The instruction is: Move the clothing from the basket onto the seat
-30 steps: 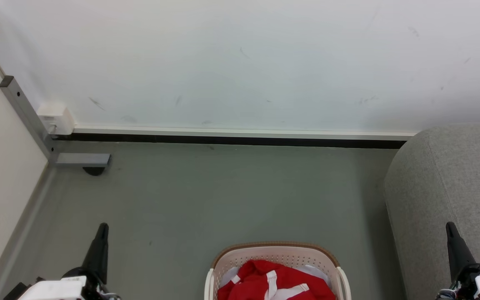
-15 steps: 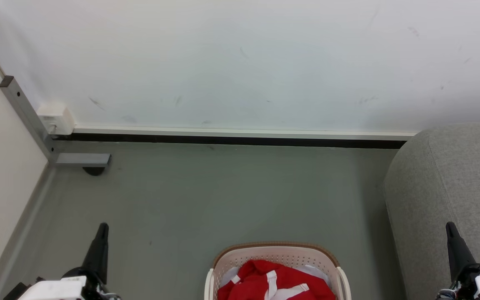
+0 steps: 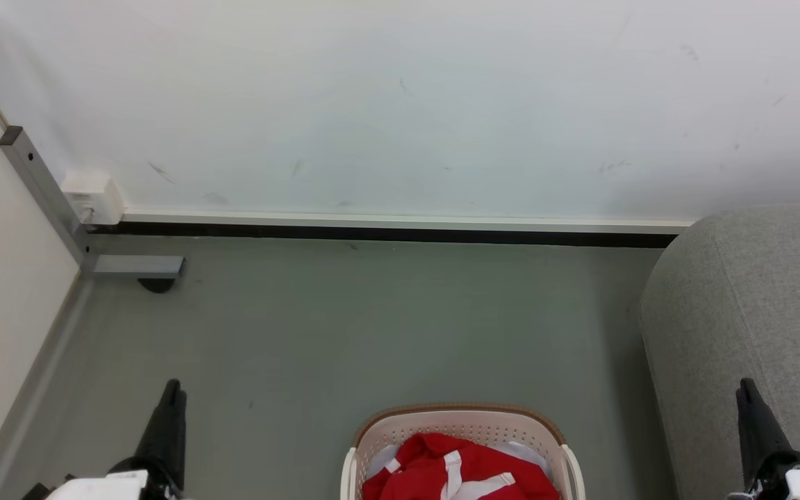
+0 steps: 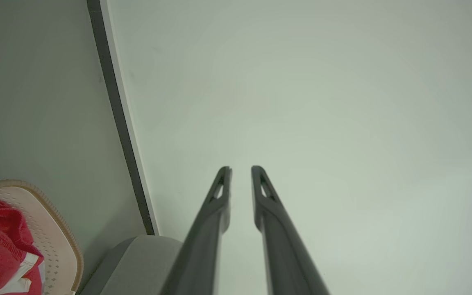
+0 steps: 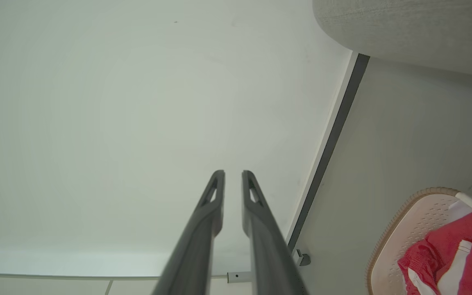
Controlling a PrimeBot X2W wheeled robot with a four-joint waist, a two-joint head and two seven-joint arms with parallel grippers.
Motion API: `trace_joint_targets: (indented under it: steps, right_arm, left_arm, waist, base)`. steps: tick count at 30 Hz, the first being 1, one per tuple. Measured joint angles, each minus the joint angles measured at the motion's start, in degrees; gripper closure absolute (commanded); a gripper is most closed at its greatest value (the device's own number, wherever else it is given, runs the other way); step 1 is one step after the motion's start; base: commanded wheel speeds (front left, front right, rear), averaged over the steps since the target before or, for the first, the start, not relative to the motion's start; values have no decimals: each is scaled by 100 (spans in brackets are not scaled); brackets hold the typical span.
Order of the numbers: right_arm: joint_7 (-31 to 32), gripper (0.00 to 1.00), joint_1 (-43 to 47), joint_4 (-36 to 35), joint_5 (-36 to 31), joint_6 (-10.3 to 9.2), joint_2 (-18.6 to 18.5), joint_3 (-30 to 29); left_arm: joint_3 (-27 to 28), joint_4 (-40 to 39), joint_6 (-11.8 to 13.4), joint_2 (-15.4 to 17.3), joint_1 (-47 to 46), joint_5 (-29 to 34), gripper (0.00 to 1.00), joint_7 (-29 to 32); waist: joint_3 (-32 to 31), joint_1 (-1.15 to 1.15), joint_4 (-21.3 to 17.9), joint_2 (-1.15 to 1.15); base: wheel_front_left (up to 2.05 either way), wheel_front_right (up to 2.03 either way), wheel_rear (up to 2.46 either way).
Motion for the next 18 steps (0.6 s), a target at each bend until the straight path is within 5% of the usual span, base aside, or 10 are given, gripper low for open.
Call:
trace_joint_targets:
  steps: [9,18]
  right_arm:
    - [-208,0,127,101,-198,0,51,101]
    - [-449,0,129,-1,-1245,0,45,144]
  left_arm:
    - [-157,118,1,-30,122,42,0,-190]
    - [-236,101,107,-29,121,606,0,-456]
  waist:
    - [1,0,0,0]
    - [13,0,-15,0]
  base:
    - [0,0,0]
    - [0,0,0]
